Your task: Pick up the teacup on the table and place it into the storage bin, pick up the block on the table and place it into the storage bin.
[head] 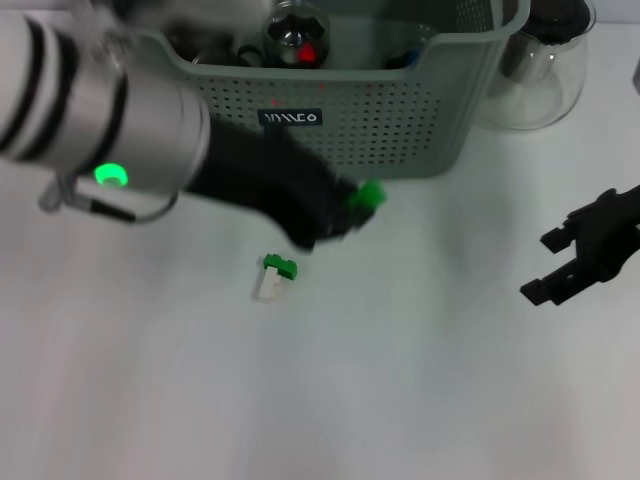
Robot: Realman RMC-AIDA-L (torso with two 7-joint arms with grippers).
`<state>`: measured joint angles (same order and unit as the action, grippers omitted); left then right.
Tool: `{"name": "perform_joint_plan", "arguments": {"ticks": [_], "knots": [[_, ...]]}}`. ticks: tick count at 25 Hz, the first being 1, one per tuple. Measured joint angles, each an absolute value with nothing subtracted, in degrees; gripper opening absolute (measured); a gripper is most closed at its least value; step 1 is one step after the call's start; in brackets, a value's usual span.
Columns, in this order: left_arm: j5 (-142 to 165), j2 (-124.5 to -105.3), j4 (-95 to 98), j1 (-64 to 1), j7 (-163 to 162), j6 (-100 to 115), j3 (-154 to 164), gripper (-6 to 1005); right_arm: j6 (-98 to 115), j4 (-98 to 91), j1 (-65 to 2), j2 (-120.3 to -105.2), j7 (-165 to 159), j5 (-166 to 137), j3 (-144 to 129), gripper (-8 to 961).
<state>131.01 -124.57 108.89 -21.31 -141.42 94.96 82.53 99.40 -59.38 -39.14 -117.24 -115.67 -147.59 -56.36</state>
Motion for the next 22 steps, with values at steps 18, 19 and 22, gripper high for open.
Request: {"name": "perform_joint_plan", "arguments": {"ticks": [18,19,22], "knots": [[135.1,-120.7,73.0,-53.7,-140.9,67.9,65.4,226,101.7,-59.2,-40.1,-115.09,-115.5,-147.5,-55.2,914],[135.3,-120.51,71.0,-54.6,-140.5,66.5,65.4,226,101.6,-59.1,-40.4,-115.19,-115.4,-147.5,-55.0,914],[136.1,-119.9,61.6,-58.3,-139.5,61.0,65.4,229,101.5,-59.1,-40.9,-115.36,-115.5,-147.5,-54.8,914]]}}
